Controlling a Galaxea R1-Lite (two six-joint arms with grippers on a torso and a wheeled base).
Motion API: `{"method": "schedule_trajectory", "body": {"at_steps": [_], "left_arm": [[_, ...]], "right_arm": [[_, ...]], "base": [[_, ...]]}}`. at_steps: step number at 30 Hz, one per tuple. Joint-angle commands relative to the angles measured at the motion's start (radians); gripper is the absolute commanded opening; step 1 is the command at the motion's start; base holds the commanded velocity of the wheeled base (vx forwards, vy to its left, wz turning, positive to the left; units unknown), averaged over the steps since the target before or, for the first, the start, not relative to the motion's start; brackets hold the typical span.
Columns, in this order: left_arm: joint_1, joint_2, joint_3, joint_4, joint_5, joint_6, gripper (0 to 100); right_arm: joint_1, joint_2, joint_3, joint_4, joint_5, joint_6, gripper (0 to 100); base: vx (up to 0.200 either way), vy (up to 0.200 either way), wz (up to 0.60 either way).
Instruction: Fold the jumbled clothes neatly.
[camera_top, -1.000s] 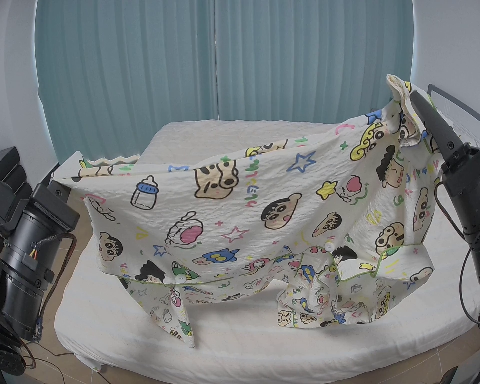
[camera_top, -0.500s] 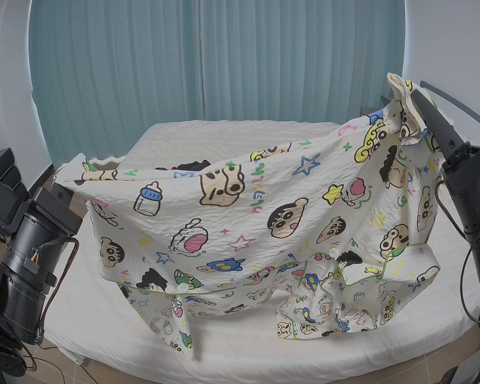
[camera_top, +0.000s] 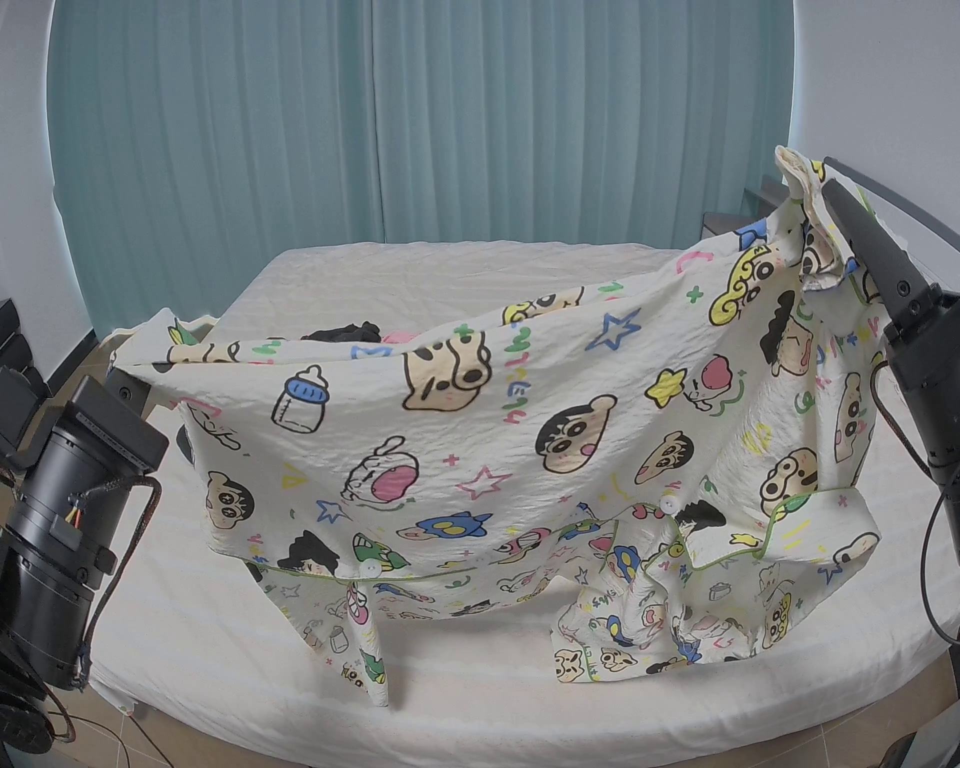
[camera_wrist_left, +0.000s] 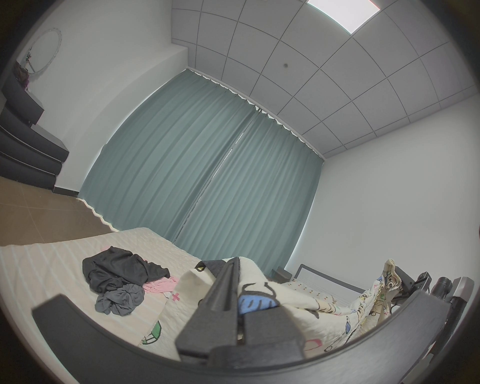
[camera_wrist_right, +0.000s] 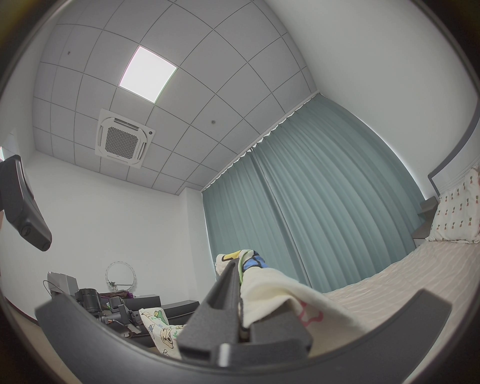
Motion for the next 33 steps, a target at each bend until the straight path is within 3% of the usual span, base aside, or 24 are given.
{"method": "schedule_trajectory", "body": {"at_steps": [1,33], "left_arm": [[0.000,0.004,0.000,-0.001,0.000,-0.002,0],[0.001,0.041,0.023,-0.001,0.000,-0.015,0]], "right_arm": [[-0.001,-0.002,-0.001,-0.007,0.000,0.000,0],[-0.005,0.000,0.004,-0.007,0.000,0.008,0]], "base": [[0.000,-0.200,0.00],[0.000,-0.200,0.00]]}}
